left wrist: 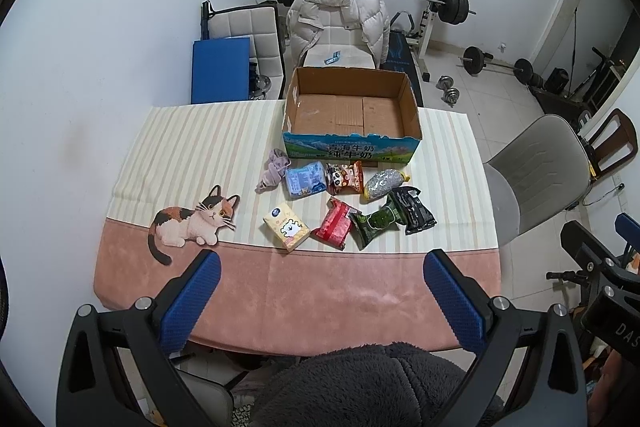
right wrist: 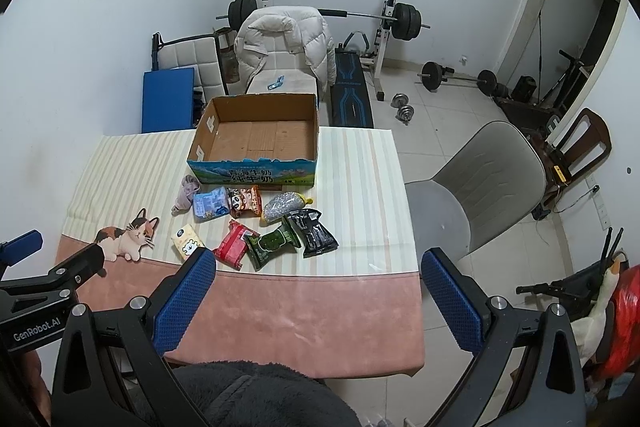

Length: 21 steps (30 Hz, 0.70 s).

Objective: Organize soft objects

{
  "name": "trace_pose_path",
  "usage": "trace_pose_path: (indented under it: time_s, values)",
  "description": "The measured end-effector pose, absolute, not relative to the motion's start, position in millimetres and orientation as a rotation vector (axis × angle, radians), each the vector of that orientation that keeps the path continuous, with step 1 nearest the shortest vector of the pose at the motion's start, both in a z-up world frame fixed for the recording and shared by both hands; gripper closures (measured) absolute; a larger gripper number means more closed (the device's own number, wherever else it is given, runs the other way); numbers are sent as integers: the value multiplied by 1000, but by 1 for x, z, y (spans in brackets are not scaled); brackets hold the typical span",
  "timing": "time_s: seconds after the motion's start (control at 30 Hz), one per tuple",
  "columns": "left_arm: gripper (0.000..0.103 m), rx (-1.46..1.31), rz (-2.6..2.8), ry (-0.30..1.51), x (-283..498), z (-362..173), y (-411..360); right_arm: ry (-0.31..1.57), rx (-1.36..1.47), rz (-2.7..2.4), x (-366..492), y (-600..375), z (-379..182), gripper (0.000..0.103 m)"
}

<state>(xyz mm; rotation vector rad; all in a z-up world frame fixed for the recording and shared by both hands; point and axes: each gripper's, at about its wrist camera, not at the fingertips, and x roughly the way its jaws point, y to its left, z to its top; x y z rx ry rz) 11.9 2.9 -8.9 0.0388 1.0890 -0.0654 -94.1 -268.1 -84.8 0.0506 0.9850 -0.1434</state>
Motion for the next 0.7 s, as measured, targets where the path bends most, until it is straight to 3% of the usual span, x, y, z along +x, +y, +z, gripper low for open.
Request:
trace_pose_path:
  time_s: [0.7]
  values:
    - [0,49,-65,1082,15,-5,-1,973,60,-147,-88,-270,-77,0]
